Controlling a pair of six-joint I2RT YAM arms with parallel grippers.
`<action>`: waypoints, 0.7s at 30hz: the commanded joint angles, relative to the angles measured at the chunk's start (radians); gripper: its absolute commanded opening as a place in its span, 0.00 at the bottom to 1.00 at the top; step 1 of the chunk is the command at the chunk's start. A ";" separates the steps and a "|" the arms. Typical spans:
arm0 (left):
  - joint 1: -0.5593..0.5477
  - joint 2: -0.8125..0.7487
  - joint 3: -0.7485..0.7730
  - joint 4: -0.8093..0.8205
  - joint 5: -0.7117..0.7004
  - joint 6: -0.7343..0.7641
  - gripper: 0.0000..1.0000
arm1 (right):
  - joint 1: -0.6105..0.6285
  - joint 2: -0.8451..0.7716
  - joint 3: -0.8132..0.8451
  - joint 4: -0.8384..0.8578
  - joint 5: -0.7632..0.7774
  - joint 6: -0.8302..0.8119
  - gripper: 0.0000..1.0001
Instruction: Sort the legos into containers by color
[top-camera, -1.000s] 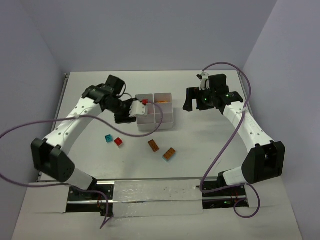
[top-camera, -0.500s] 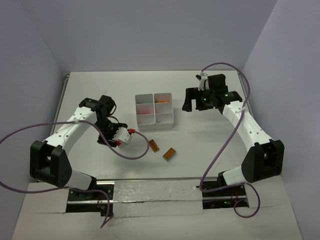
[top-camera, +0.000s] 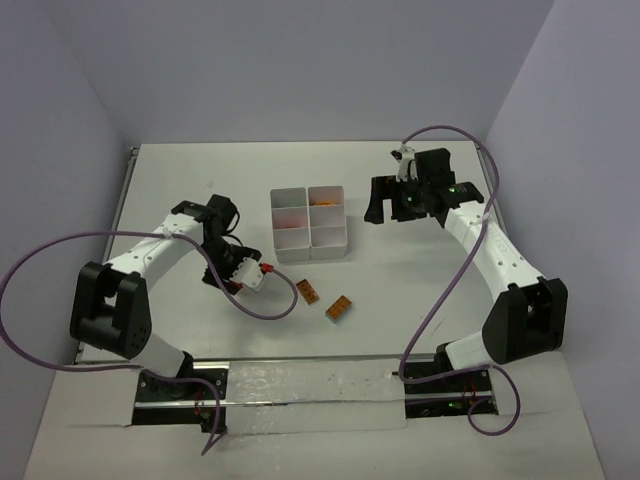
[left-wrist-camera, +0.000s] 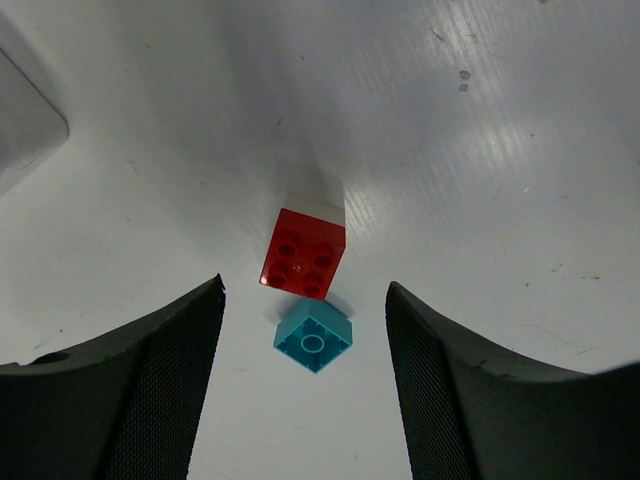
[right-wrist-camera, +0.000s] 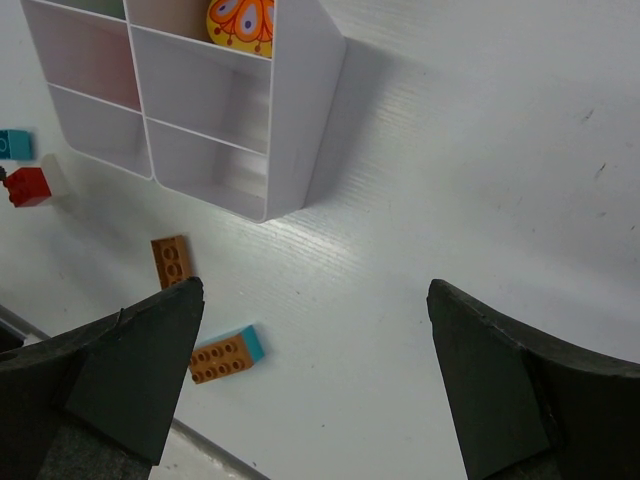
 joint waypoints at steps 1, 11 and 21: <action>0.001 0.030 -0.006 0.053 0.005 0.051 0.72 | 0.007 0.013 0.047 -0.014 0.008 -0.015 1.00; 0.001 0.070 -0.031 0.113 -0.009 0.045 0.67 | 0.007 0.026 0.053 -0.017 0.011 -0.015 1.00; 0.001 0.073 -0.069 0.134 -0.029 0.063 0.59 | 0.009 0.036 0.053 -0.017 0.014 -0.016 1.00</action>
